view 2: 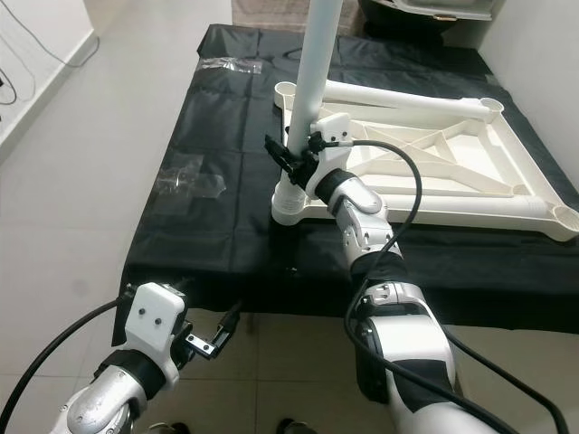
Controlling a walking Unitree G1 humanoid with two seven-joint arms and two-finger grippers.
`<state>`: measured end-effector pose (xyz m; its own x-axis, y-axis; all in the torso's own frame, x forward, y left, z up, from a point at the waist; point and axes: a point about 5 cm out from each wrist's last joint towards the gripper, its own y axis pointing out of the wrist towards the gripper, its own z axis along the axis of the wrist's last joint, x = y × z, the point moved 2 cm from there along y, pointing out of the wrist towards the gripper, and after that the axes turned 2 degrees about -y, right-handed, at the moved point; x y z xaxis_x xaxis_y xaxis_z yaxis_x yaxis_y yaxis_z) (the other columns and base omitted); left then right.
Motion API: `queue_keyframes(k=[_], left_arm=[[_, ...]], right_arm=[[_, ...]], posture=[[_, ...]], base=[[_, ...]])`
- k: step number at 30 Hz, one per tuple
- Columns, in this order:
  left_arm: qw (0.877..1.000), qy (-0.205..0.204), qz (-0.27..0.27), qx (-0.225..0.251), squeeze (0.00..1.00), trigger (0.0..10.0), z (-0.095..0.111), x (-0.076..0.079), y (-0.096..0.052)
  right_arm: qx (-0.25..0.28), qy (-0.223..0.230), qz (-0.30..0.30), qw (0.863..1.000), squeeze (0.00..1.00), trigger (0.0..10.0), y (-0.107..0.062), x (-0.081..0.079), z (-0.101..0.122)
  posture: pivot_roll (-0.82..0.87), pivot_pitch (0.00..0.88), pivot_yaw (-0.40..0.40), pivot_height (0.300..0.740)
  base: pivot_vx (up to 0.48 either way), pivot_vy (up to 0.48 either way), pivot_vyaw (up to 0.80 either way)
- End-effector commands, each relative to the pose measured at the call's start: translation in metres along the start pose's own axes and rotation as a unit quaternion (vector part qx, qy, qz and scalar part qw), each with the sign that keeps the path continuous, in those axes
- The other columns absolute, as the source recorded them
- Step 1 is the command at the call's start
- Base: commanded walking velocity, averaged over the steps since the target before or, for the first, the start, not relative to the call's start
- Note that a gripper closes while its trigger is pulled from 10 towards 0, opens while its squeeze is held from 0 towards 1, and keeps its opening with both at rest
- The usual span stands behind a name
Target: Building children table
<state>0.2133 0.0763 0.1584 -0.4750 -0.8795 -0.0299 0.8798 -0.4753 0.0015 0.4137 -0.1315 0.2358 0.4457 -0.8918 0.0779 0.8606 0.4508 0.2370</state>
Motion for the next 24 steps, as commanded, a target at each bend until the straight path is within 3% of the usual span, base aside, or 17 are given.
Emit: queue_keyframes(k=[1, 2, 4, 5, 7, 8, 10, 13, 15, 17, 18, 20, 21, 22, 24], left_arm=[[1.000, 0.012, 0.004, 0.002, 0.00, 10.0, -0.001, 0.001, -0.002], [1.000, 0.012, 0.004, 0.002, 0.00, 10.0, -0.001, 0.001, -0.002], [1.000, 0.015, 0.006, 0.000, 0.00, 10.0, -0.002, 0.000, -0.001], [1.000, 0.015, 0.006, 0.000, 0.00, 10.0, -0.002, 0.000, -0.001], [1.000, 0.016, 0.004, -0.001, 0.00, 10.0, -0.003, 0.000, 0.000], [1.000, 0.017, 0.003, -0.001, 0.00, 10.0, -0.003, 0.000, 0.000], [1.000, 0.017, 0.004, -0.001, 0.00, 10.0, -0.003, 0.000, 0.000], [1.000, 0.016, 0.004, -0.001, 0.00, 10.0, -0.003, 0.000, 0.000], [1.000, 0.015, 0.006, 0.000, 0.00, 10.0, -0.004, 0.000, 0.000], [1.000, 0.014, 0.007, 0.000, 0.00, 10.0, -0.004, 0.000, 0.000], [1.000, 0.014, 0.006, 0.000, 0.00, 10.0, -0.004, 0.000, 0.000], [1.000, 0.014, 0.005, 0.000, 0.00, 10.0, -0.004, 0.000, 0.001], [1.000, 0.014, 0.005, 0.000, 0.00, 10.0, -0.004, 0.001, 0.001], [1.000, 0.013, 0.004, 0.001, 0.00, 10.0, -0.004, 0.001, 0.001], [1.000, 0.012, 0.003, 0.000, 0.00, 10.0, -0.004, 0.001, 0.001]], right_arm=[[-0.090, 0.016, -0.105, 0.990, 0.00, 0.0, -0.020, 0.007, -0.045], [-0.090, 0.016, -0.105, 0.990, 0.00, 0.0, -0.020, 0.007, -0.045], [-0.119, 0.025, -0.268, 0.956, 0.00, 0.0, -0.038, 0.000, -0.058], [-0.119, 0.025, -0.268, 0.956, 0.00, 0.0, -0.038, 0.000, -0.058], [-0.120, 0.044, -0.357, 0.925, 0.00, 0.0, -0.044, -0.015, -0.055], [-0.118, 0.058, -0.379, 0.916, 0.00, 0.0, -0.042, -0.024, -0.053], [-0.117, 0.084, -0.404, 0.903, 0.00, 0.0, -0.036, -0.038, -0.051], [-0.120, 0.094, -0.412, 0.898, 0.00, 0.0, -0.034, -0.042, -0.051], [-0.122, 0.126, -0.422, 0.889, 0.00, 0.0, -0.027, -0.059, -0.047], [-0.123, 0.135, -0.422, 0.888, 0.00, 0.0, -0.025, -0.064, -0.046], [-0.122, 0.133, -0.409, 0.894, 0.00, 5.6, -0.022, -0.070, -0.041], [-0.122, 0.129, -0.400, 0.899, 0.00, 5.6, -0.021, -0.074, -0.037], [-0.118, 0.122, -0.387, 0.906, 0.00, 10.0, -0.021, -0.077, -0.033], [-0.109, 0.120, -0.370, 0.915, 1.00, 10.0, -0.021, -0.077, -0.030], [-0.103, 0.116, -0.360, 0.920, 1.00, 10.0, -0.022, -0.076, -0.028]], posture=[[0.06, 0.191, -0.067, 0.740], [0.06, 0.191, -0.067, 0.740], [0.06, 0.191, -0.068, 0.740], [0.06, 0.191, -0.068, 0.740], [0.06, 0.194, -0.067, 0.740], [0.06, 0.195, -0.066, 0.740], [0.06, 0.195, -0.064, 0.740], [0.06, 0.195, -0.064, 0.740], [0.06, 0.199, -0.065, 0.740], [0.06, 0.199, -0.065, 0.740], [0.06, 0.202, -0.066, 0.740], [0.06, 0.202, -0.066, 0.740], [0.06, 0.203, -0.066, 0.740], [0.05, 0.206, -0.068, 0.740], [0.05, 0.206, -0.068, 0.740]], base=[[0.000, 0.000, 0.00], [0.000, 0.000, 0.00], [0.000, 0.000, 0.00], [0.000, 0.000, 0.00], [0.000, 0.000, 0.00], [0.000, 0.000, 0.00], [0.000, 0.000, 0.00], [0.000, 0.000, 0.00], [0.000, 0.000, 0.00], [0.000, 0.000, 0.00], [0.000, 0.000, 0.00], [0.000, 0.000, 0.00], [0.000, 0.000, 0.00], [0.000, 0.000, 0.00], [0.000, 0.000, 0.00]])
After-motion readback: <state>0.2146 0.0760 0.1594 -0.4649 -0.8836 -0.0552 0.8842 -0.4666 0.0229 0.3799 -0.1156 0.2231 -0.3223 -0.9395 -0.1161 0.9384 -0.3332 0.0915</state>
